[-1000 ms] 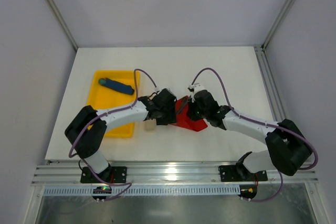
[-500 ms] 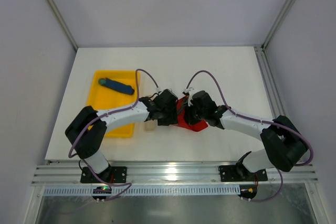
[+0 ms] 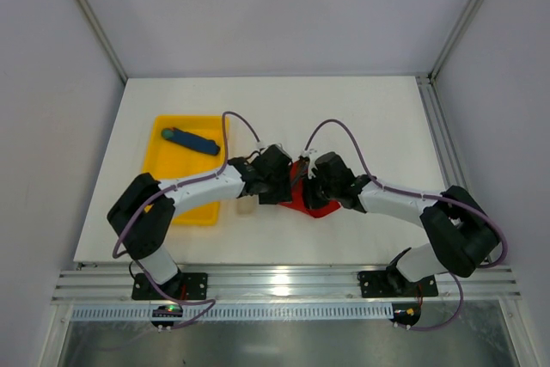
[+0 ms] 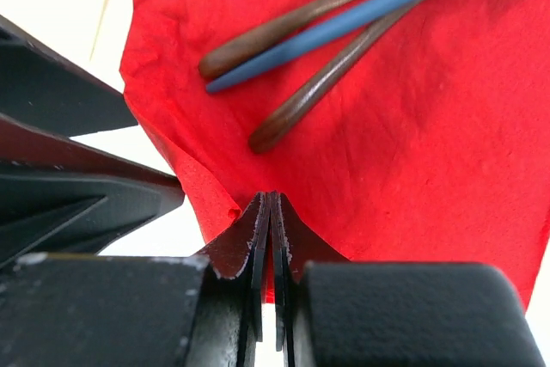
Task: Place the utensils on the paper napkin and roll it up
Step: Roll the napkin at the center of the board.
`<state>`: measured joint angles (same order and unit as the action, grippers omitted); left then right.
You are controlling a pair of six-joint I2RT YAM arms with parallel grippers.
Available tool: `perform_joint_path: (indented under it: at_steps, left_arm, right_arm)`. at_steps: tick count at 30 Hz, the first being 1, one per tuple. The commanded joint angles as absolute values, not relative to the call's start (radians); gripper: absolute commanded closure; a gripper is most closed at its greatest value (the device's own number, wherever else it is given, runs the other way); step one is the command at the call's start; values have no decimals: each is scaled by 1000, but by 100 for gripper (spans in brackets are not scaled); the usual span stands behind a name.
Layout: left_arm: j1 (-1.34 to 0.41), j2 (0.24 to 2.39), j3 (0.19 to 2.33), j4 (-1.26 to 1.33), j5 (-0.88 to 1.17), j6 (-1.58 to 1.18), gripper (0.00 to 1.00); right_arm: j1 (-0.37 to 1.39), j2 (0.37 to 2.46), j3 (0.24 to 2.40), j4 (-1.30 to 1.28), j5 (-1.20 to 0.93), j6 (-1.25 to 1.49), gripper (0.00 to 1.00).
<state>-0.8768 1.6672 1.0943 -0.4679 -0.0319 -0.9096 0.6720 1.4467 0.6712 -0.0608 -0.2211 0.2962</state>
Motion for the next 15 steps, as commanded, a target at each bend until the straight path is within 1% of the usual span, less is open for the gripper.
perform_joint_path:
  at_steps: [1,8,15]
  left_arm:
    - [-884,1674,1127,-465,-51,-910,50]
    - [-887,1678,1118,-463,-48,-911,49]
    - [-890,1692,1108,-459,-55,-917,50]
  right_arm:
    - [669,1431,658,-6,-252,321,90]
    - [669,1437,647,41,-256,333,90]
    - [660,1443,664,6,-219,348,89]
